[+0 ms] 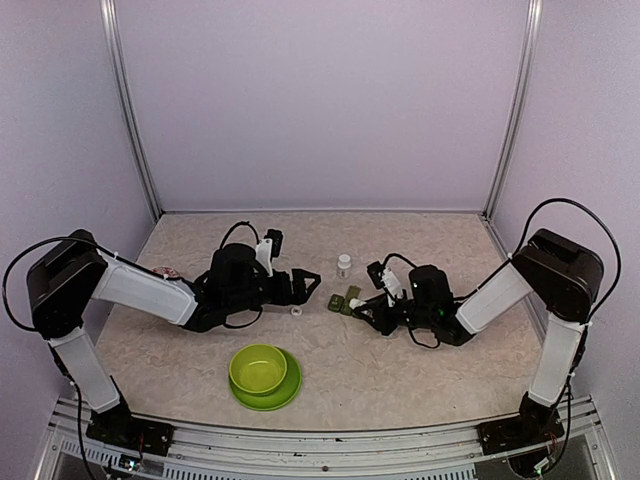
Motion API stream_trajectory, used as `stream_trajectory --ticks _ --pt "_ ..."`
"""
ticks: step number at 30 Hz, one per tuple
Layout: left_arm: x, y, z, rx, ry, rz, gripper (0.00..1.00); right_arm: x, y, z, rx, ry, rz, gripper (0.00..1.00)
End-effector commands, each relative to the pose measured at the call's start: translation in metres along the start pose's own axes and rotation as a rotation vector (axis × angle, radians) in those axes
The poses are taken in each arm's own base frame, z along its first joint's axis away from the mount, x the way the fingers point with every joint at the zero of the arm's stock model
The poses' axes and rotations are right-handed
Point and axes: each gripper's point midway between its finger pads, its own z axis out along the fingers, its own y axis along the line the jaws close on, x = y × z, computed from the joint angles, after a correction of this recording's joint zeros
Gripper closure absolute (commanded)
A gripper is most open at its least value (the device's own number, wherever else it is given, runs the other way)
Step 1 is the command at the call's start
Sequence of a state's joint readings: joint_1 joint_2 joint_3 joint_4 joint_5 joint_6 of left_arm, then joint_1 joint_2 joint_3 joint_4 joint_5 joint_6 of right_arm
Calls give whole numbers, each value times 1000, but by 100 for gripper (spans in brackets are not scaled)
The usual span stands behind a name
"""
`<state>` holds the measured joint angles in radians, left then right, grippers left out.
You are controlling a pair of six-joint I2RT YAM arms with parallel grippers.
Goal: Sort the pills into containers
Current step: Pour the pill into the compartment of the pill container.
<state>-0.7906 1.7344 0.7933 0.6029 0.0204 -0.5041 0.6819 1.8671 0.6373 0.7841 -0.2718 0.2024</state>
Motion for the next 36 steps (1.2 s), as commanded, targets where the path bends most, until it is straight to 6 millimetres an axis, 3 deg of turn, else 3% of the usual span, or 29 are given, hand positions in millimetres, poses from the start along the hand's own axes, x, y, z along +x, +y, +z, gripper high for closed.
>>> stream_trajectory --ticks 1,36 --pt "4 4 1 7 -1 -9 1 -15 -6 -2 28 -10 -5 91" --pt "5 4 2 10 -3 -17 1 -12 -3 1 52 101 -71 93"
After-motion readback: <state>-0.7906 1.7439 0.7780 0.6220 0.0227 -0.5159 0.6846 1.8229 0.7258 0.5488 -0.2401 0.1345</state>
